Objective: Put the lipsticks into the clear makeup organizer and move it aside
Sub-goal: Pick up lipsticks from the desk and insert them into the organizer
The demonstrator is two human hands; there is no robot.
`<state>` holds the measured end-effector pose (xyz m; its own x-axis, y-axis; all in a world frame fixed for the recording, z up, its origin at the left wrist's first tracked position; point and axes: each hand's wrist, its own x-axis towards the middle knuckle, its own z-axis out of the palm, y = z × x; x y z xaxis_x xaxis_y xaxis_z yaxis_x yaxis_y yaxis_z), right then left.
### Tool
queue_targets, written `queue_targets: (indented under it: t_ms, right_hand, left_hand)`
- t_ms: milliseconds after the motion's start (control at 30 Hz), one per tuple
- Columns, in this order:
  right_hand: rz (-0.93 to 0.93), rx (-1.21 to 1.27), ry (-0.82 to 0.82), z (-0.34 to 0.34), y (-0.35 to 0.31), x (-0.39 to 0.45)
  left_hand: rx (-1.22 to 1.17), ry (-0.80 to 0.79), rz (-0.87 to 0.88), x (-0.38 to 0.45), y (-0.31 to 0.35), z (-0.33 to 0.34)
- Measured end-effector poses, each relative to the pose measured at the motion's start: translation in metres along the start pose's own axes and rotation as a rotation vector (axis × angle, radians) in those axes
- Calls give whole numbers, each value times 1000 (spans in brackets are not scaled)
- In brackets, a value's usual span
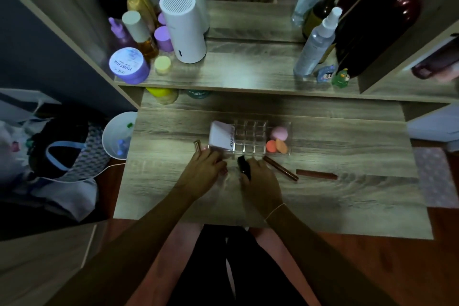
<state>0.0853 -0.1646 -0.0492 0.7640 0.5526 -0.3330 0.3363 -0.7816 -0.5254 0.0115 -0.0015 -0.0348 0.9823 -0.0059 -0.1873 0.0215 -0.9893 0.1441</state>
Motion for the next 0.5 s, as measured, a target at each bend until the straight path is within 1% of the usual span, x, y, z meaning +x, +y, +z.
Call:
queue_targets:
  t_ms: [133,200,267,367,500]
  right_hand:
    - [46,-26,-7,-2,-5,3]
    - [81,13,-19,-4,-7,0]
    - [127,82,-27,-7,-8,-5]
    - [199,198,26,-13,-6,-11]
    - [228,236,111,-23,-4,-10]
  left_hand:
    - [40,-53,39,4,-8,4]
    - [63,-59,82,4,-11,5]
    - [69,-32,124,5,-12,6]
    - [82,9,188,9,-13,10]
    - [38,-47,213,16,-19,17]
